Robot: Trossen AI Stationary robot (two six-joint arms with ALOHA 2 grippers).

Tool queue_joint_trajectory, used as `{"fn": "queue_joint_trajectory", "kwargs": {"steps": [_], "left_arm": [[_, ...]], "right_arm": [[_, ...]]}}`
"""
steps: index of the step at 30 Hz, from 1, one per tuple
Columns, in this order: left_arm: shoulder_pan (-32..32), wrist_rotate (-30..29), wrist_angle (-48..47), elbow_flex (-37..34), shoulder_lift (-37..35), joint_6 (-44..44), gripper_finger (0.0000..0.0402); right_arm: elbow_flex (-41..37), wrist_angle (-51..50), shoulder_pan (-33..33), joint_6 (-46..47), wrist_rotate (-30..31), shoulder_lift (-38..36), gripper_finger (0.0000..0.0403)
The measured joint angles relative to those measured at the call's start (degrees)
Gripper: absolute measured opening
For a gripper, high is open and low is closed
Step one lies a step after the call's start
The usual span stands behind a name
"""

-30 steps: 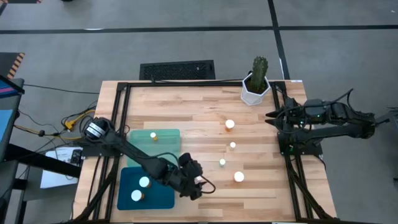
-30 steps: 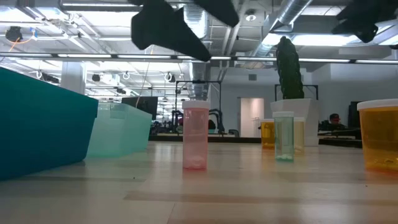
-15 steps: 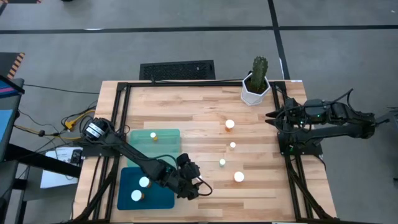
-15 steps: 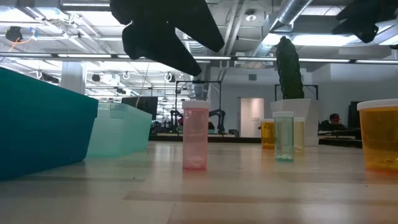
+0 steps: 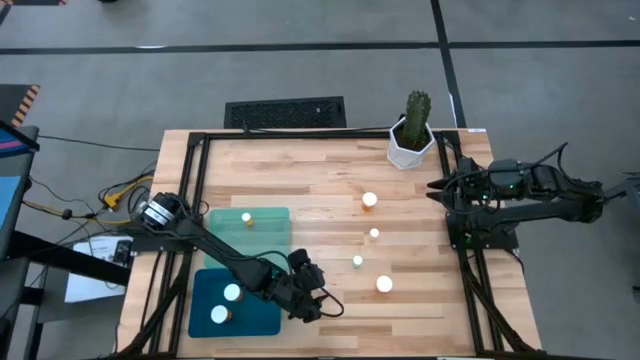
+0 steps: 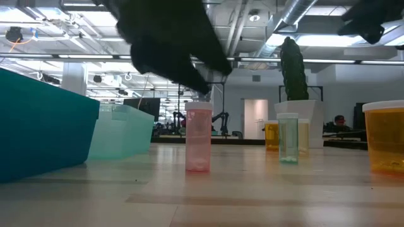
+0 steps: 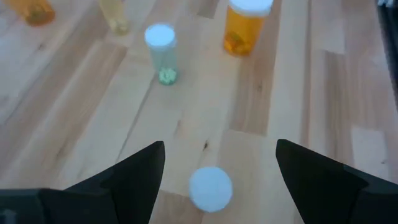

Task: Pick and place medicine bottles into bin by pill shape (circle, oval)
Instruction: Put the small pink pill bottle into the green bin

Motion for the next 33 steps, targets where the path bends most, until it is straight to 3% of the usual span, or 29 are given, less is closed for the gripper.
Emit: {"fn": "queue_joint_trajectory", "kwargs": {"steps": [13, 18, 23, 33], "left_arm": [[0.1, 0.5, -2.4, -0.1, 0.8, -0.7, 0.0302], [0.0, 3.6, -2.4, 0.2, 2.2, -0.9, 0.0302], [0.0, 2.3, -3.4, 0.3, 1.9, -0.8, 0.0298], [0.2, 4.7, -3.3, 0.3, 2.0, -1.1, 0.0209]], "right_arm": [[0.0, -0.9, 0.0, 0.0, 0.0, 0.0, 0.0175], [0.0, -0.9, 0.0, 0.0, 0.0, 0.0, 0.0175], [0.0, -0.9, 0.0, 0.0, 0.0, 0.0, 0.0175], [0.0, -0.9, 0.0, 0.0, 0.0, 0.0, 0.0175]]}}
